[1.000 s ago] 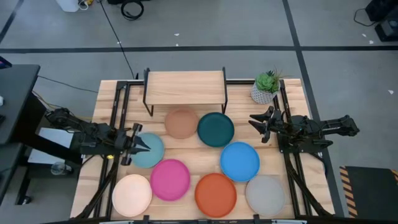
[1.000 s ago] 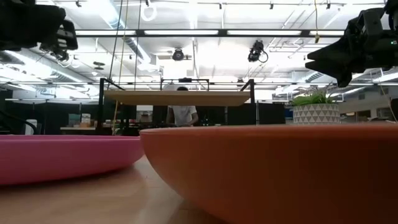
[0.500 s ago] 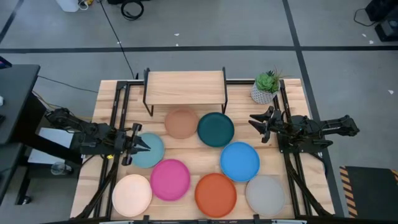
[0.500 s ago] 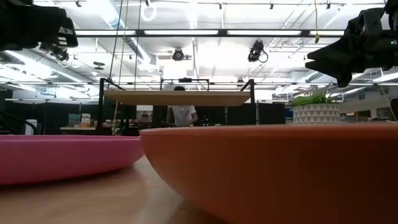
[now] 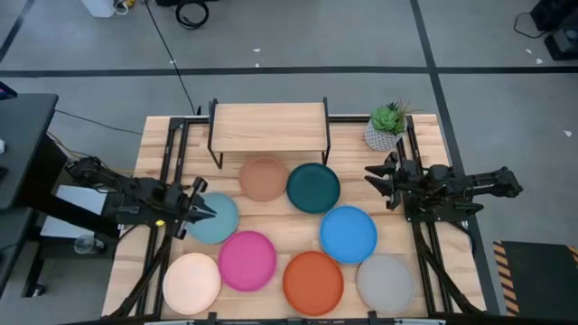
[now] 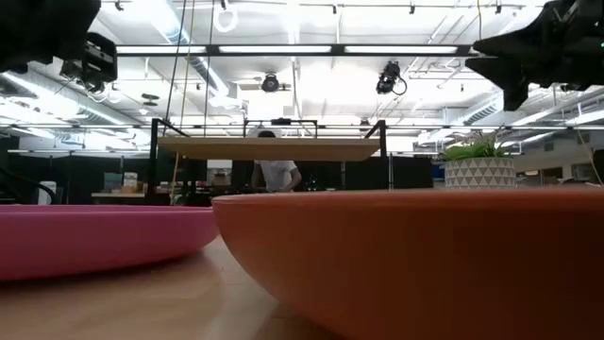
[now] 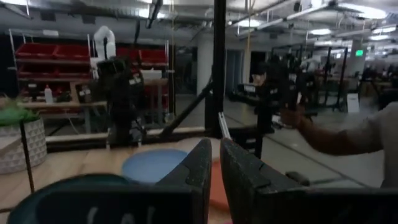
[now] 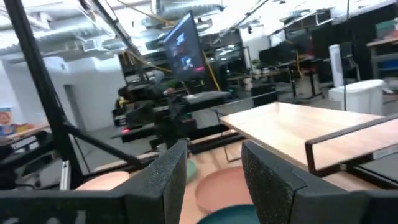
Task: Place and stack plates onto a shelf
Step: Put the blue plate on the shelf
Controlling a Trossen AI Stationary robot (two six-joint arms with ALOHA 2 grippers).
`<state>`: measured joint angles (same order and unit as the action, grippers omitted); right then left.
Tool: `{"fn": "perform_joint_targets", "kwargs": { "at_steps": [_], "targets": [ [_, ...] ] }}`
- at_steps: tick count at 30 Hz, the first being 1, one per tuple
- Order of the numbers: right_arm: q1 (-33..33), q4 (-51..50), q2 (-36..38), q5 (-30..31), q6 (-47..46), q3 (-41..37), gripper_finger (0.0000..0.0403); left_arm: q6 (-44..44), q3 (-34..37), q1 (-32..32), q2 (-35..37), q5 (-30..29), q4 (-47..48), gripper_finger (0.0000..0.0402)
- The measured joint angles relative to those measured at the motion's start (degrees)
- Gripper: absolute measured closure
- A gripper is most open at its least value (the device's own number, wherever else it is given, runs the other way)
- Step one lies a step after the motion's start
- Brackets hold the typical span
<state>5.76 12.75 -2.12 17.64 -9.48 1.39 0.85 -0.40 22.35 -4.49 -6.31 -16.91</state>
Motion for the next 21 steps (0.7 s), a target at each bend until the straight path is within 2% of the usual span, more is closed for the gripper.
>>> {"fn": "perform_joint_targets", "kwargs": {
  "at_steps": [7, 11, 15, 18, 21],
  "targets": [
    [0.00, -10.90, -10.90, -3.75, -5.67, 3.75, 0.0243, 4.53, -0.03, 0.04, -1.68, -0.03, -13.84, 0.0359],
    [0.02, -18.83, -21.70, -5.56, -12.41, 8.46, 0.0243, 5.05, -1.32, 0.04, -6.08, -2.54, -13.24, 0.0359],
    [0.65, -30.80, -33.87, -7.47, -19.24, 15.48, 0.0243, 4.61, -4.68, 0.00, -12.97, -4.82, -12.83, 0.0359],
    [1.40, -38.34, -42.25, -7.49, -21.69, 21.09, 0.0243, 1.26, -7.39, 0.01, -18.29, -5.92, -12.86, 0.0359],
    [1.72, -43.55, -49.69, -8.83, -22.21, 26.07, 0.0243, -1.41, -9.44, 0.02, -22.53, -10.28, -12.79, 0.0356]
  ]
}}
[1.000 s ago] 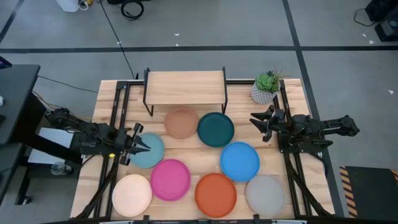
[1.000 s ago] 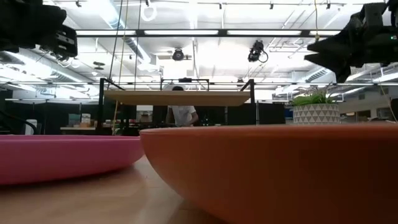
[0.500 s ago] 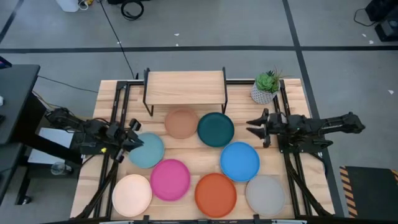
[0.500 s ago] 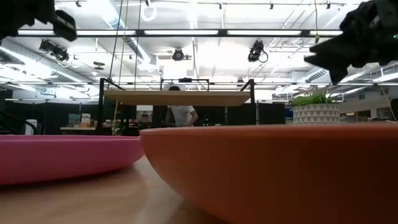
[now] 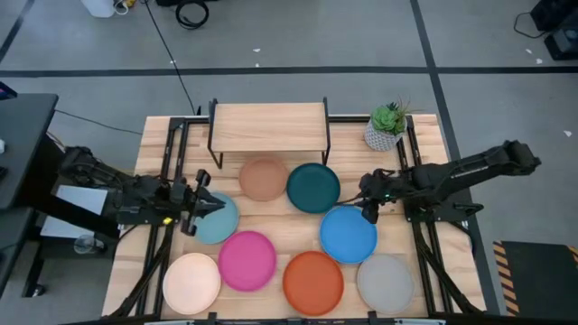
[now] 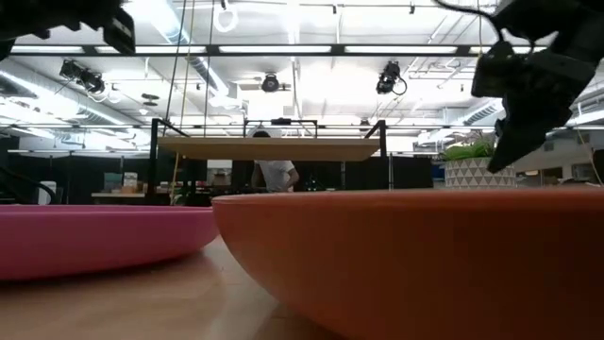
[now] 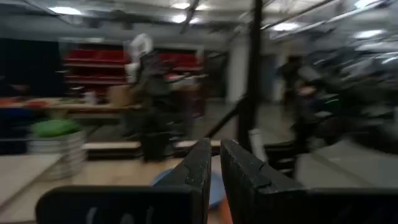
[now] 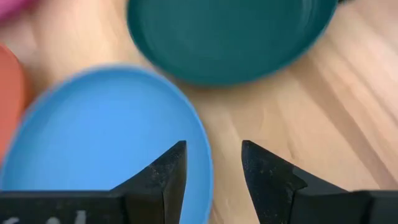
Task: Place and stack plates onto a shelf
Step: Put the blue plate on the shelf
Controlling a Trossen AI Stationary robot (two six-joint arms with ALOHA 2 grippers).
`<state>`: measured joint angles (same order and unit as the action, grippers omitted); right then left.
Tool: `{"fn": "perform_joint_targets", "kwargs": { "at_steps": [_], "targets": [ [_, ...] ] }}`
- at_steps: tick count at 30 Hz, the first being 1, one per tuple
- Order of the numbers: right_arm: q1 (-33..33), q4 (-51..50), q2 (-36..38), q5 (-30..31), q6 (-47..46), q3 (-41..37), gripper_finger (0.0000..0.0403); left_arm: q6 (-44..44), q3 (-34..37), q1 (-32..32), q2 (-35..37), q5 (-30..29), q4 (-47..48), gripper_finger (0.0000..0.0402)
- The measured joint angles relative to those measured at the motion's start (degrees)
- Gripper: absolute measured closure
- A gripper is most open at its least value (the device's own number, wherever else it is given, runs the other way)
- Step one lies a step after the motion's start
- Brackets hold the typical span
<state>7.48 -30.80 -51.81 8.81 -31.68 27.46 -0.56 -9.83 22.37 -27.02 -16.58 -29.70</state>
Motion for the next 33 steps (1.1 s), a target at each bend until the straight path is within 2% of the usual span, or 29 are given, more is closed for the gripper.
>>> {"fn": "perform_joint_targets", "kwargs": {
  "at_steps": [3, 5, 12, 17, 24, 33],
  "targets": [
    [-0.01, -4.63, -6.30, -3.06, 0.23, 4.88, 0.0238, -0.55, -2.24, -0.02, -3.35, -6.39, 3.46, 0.0342],
    [0.01, -7.95, -9.93, -4.66, 0.84, 7.54, 0.0230, -0.23, -3.75, -0.02, -5.46, -8.47, 5.15, 0.0326],
    [-1.21, -12.12, -18.79, -5.05, 3.80, 11.17, 0.0185, 0.13, -5.15, -0.02, -10.67, -10.85, 5.94, 0.0258],
    [-2.38, -12.71, -23.58, -5.56, 4.44, 11.15, 0.0186, 0.33, -5.15, -0.02, -10.88, -11.49, 5.99, 0.0244],
    [-2.40, -11.88, -27.98, -7.76, 4.86, 11.13, 0.0221, 0.35, -5.17, -0.02, -10.85, -11.49, 6.02, 0.0244],
    [-2.42, -10.12, -29.19, -9.93, 4.86, 11.11, 0.0314, 0.35, -5.17, -0.02, -10.85, -11.23, 6.02, 0.0244]
  ]
}}
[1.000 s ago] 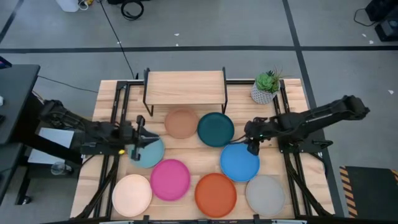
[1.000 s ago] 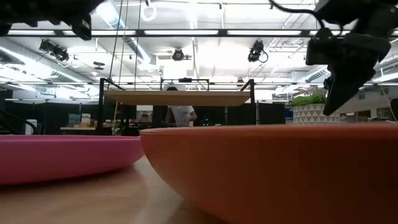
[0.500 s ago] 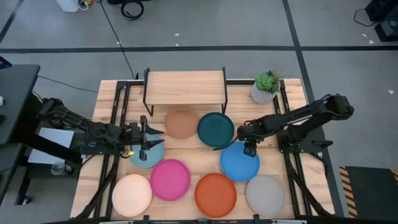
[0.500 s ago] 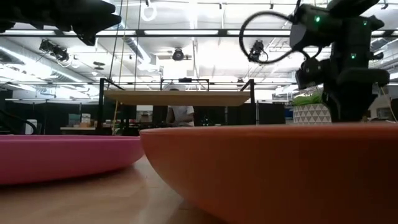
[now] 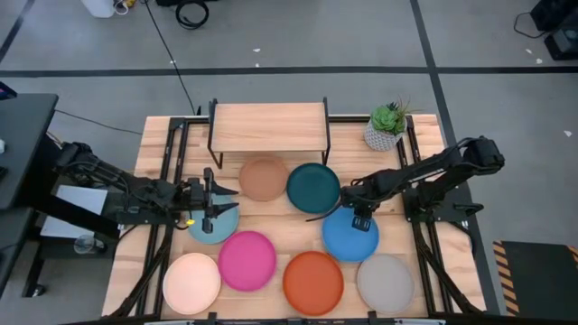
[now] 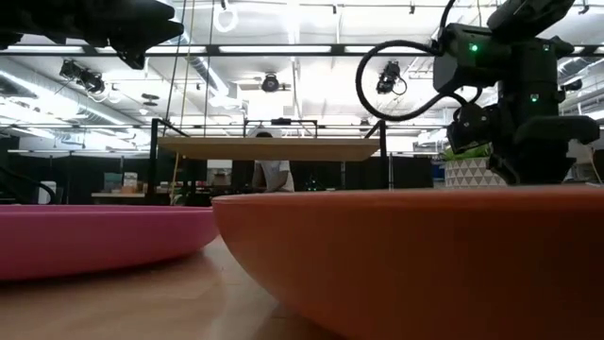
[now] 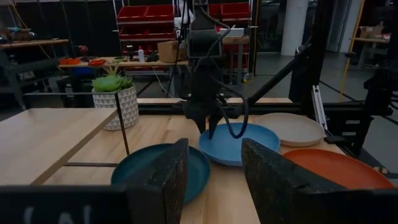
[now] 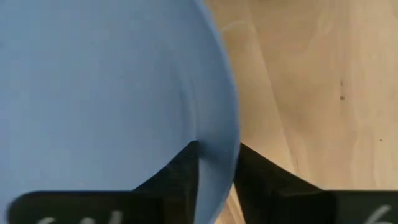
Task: Place and stack plates onto a shelf
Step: Put the blue plate on the shelf
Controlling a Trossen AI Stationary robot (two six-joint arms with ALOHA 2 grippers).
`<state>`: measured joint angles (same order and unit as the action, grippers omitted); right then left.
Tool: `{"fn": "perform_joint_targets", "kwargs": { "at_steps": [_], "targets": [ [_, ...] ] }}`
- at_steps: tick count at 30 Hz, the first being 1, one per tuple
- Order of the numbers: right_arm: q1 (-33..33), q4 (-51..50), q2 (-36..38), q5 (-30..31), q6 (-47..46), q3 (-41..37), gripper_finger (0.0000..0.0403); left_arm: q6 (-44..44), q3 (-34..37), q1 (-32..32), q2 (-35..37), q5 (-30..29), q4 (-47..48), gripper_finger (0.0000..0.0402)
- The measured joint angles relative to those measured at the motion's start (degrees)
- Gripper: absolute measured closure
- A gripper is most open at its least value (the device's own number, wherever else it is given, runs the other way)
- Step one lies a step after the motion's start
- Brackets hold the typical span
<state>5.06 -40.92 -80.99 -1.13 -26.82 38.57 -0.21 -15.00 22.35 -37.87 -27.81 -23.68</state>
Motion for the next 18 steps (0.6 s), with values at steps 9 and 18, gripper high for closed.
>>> {"fn": "perform_joint_targets", "kwargs": {
  "at_steps": [9, 18],
  "targets": [
    [-2.34, 1.92, 4.83, -4.98, 1.68, 0.00, 0.0389, 0.02, 0.00, 0.00, 0.00, 0.02, -0.02, 0.0244],
    [-6.67, 2.07, 13.18, -6.43, 3.45, 2.53, 0.0377, 0.02, -0.02, 0.00, 0.00, 0.02, 0.02, 0.0244]
  ]
}}
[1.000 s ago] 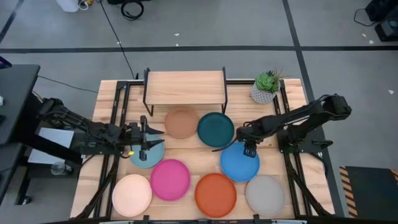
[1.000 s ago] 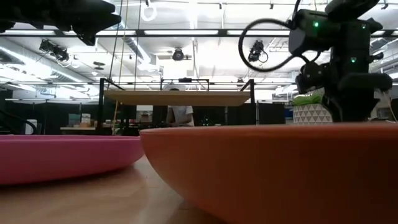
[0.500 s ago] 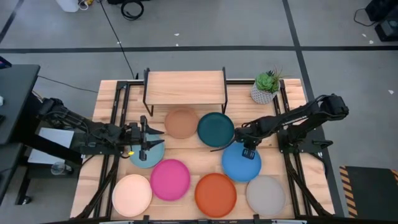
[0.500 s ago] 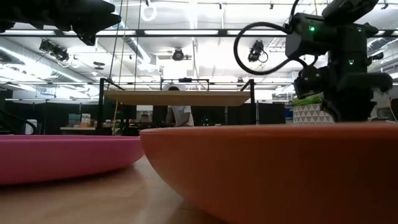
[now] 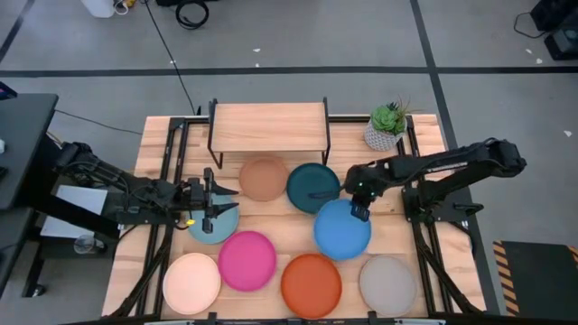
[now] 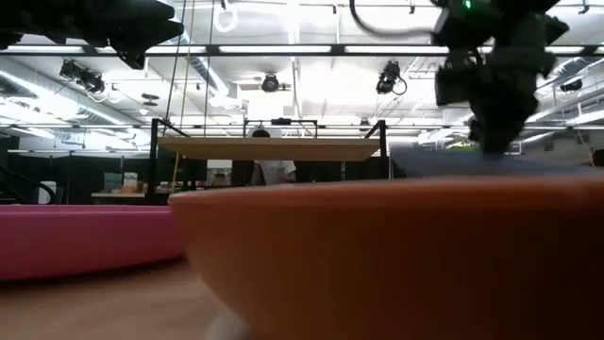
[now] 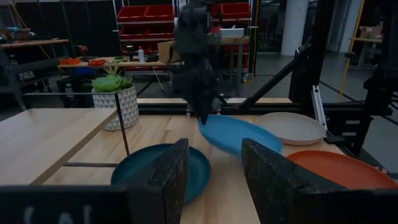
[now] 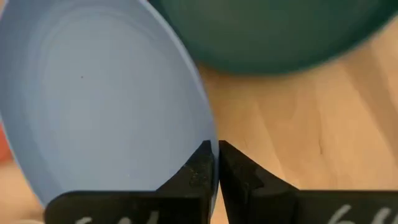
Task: Place and stack plates onto a shelf
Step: Put the blue plate on the shelf
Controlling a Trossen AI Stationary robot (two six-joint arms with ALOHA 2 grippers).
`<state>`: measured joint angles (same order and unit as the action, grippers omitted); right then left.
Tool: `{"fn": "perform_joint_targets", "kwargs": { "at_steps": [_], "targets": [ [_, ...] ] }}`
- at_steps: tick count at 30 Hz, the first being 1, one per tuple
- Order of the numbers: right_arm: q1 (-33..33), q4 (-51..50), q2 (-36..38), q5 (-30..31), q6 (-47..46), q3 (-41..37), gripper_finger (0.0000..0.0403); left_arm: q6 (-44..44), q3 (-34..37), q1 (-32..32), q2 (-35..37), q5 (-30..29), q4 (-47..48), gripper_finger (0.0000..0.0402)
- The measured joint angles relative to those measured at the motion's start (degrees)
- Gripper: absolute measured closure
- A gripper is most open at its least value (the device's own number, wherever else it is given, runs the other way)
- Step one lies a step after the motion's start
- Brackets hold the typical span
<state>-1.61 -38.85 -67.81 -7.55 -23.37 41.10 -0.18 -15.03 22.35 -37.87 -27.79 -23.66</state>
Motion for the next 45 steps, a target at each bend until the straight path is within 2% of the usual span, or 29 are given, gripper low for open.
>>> {"fn": "perform_joint_targets", "kwargs": {
  "at_steps": [5, 9, 21, 28, 33, 37, 45],
  "targets": [
    [-3.29, -1.51, 1.06, 0.07, 3.28, 7.03, 0.0384, 0.01, 0.00, 0.00, 0.00, 0.00, 0.09, 0.0244],
    [-7.17, -3.45, -1.84, 0.44, 7.75, 15.75, 0.0382, -0.04, -0.07, 0.00, 0.00, 0.00, 1.50, 0.0244],
    [-22.19, -14.69, -21.12, 0.35, 22.15, 48.64, 0.0381, 2.84, -0.07, 0.01, 0.00, 0.02, 4.43, 0.0244],
    [-30.99, -19.31, -31.73, -1.69, 26.42, 63.79, 0.0381, 5.79, -0.07, 0.00, 0.00, 0.66, 6.71, 0.0244],
    [-35.92, -21.08, -37.99, -5.48, 27.81, 68.98, 0.0381, 7.01, -0.07, 0.01, 0.00, 2.54, 7.37, 0.0244],
    [-38.80, -21.71, -41.70, -5.89, 28.11, 71.08, 0.0380, 7.12, -0.07, 0.02, 0.00, 2.60, 8.17, 0.0244],
    [-42.49, -22.01, -43.73, -9.33, 28.91, 71.89, 0.0367, 7.12, -0.04, 0.02, 0.00, 2.60, 8.95, 0.0244]
  ]
}}
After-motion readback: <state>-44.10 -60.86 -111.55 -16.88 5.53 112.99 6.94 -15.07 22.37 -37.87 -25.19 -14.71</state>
